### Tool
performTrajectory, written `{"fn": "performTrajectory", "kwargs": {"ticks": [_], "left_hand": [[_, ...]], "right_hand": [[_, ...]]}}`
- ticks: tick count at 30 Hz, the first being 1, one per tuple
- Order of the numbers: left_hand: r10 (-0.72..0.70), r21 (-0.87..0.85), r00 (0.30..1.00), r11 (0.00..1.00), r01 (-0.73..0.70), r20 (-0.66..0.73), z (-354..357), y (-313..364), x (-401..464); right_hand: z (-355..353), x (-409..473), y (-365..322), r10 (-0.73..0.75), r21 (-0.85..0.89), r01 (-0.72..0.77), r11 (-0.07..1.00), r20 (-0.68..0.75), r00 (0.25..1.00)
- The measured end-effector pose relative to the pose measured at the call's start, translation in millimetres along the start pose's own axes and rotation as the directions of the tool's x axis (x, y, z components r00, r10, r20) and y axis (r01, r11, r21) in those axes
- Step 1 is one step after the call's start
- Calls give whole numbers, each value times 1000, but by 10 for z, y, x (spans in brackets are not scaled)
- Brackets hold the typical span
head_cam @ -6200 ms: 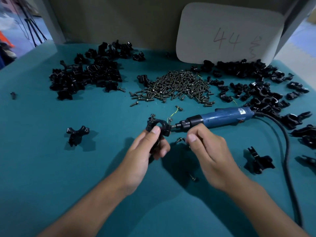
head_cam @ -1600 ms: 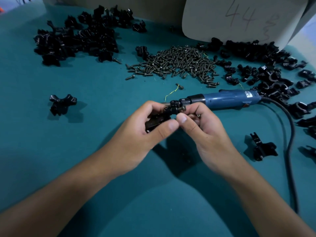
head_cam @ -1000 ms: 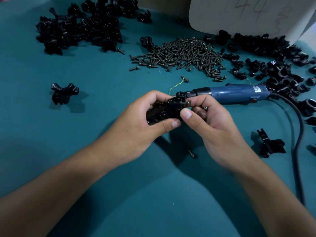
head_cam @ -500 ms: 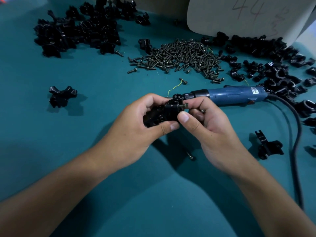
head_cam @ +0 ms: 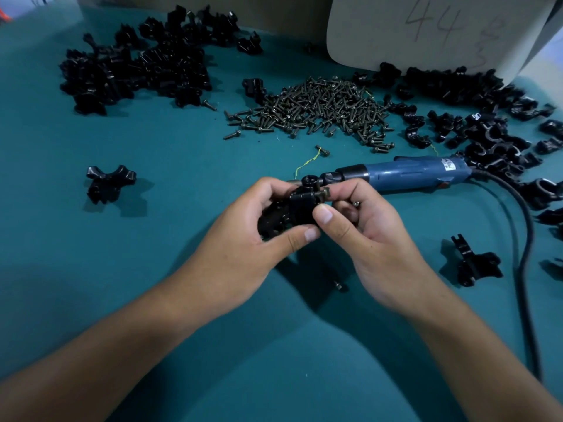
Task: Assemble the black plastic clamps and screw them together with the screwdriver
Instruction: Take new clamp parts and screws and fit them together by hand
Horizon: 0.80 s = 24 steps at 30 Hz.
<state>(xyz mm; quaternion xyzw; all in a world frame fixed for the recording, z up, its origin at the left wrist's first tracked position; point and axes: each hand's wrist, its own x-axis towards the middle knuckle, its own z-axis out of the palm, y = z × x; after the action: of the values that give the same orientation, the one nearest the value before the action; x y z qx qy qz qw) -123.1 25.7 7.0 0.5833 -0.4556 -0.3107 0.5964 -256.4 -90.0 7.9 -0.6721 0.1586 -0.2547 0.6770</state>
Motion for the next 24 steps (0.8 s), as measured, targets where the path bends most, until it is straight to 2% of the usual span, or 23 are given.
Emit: {"fn": "performTrajectory", "kwargs": {"ticks": [8, 10, 12, 14, 17, 20, 24], "left_hand": [[-57, -121, 998, 991, 53, -31, 14, 26, 5], [-125, -253, 992, 960, 119, -10, -10, 28, 17], [-189, -481, 979, 854, 199, 71, -30, 37, 16], [-217, -672, 961, 687, 276, 172, -55, 68, 12], [-199, -774, 938, 530, 347, 284, -116, 102, 11], [-182, -785, 927, 493, 375, 328, -145, 118, 7], [-187, -773, 922, 504, 385, 338, -110, 102, -5]], "right_hand": [[5, -12, -77, 17, -45, -18, 999, -18, 1000], [-47, 14, -141, 75, -23, -78, 997, -95, 993], [-102, 32, -206, 80, -22, -84, 996, -135, 988], [-119, 24, -249, 20, -63, -29, 998, -133, 991], [-100, -15, -291, -112, -83, 104, 991, -101, 989], [-62, -56, -344, -265, -42, 261, 964, -119, 957], [-37, -76, -377, -383, -136, 367, 920, -123, 916]]}}
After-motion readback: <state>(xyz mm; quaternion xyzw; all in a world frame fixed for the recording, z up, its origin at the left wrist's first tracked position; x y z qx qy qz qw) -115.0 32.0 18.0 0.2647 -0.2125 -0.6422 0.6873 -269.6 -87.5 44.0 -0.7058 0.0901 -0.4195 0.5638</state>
